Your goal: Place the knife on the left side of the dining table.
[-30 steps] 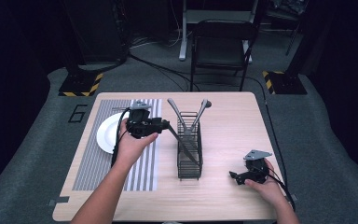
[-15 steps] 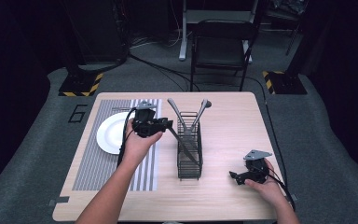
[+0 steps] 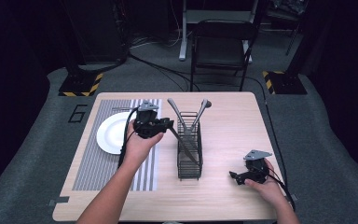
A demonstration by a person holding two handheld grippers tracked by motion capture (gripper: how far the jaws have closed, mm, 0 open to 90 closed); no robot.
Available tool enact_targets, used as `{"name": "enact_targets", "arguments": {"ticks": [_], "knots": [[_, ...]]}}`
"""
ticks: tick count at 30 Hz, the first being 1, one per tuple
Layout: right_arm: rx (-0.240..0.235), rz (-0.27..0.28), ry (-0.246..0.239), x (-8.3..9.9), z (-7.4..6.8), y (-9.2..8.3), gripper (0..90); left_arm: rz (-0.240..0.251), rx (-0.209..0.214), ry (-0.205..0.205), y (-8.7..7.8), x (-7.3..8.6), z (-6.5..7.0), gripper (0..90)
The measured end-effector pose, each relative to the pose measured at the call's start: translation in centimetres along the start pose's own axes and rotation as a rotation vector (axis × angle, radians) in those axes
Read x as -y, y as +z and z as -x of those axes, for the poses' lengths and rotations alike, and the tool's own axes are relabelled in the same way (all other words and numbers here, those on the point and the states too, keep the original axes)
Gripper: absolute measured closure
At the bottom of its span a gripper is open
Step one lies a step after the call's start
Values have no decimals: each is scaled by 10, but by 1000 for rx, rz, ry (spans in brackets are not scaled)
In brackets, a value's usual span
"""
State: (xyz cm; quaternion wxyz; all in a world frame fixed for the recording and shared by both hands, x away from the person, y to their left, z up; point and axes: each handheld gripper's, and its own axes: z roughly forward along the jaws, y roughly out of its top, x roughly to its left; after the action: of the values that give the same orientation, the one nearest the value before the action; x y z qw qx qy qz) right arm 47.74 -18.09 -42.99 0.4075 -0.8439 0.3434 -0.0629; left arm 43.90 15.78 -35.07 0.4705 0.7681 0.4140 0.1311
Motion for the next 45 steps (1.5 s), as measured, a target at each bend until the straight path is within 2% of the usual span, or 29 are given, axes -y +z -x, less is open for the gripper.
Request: {"name": "enact_targets", "arguments": {"ticks": [7,16,18,28,33,37,41,45], "knots": [[0,0,0,0,0,0,0,3,10,8,-2,-3,7,752],[0,1,-1,0,0,0,0,-4,56,26,-6,-8,18,782],[-4,-7,11,0,-1,0,0,0,73,22,-6,-9,22,789],[-3,-4,7,0,0,0,0,-1,126,73,-9,-14,43,820],[-5,-7,11,0,-1,0,0,-1,151,84,-8,-17,50,831],[-5,-7,11,0,-1,0,0,10,125,112,-13,-20,52,834],[-5,-7,11,0,-1,0,0,16,116,108,-19,-24,50,834],[-5,-7,11,0,-1,0,0,17,102,122,-25,-27,52,835]]}}
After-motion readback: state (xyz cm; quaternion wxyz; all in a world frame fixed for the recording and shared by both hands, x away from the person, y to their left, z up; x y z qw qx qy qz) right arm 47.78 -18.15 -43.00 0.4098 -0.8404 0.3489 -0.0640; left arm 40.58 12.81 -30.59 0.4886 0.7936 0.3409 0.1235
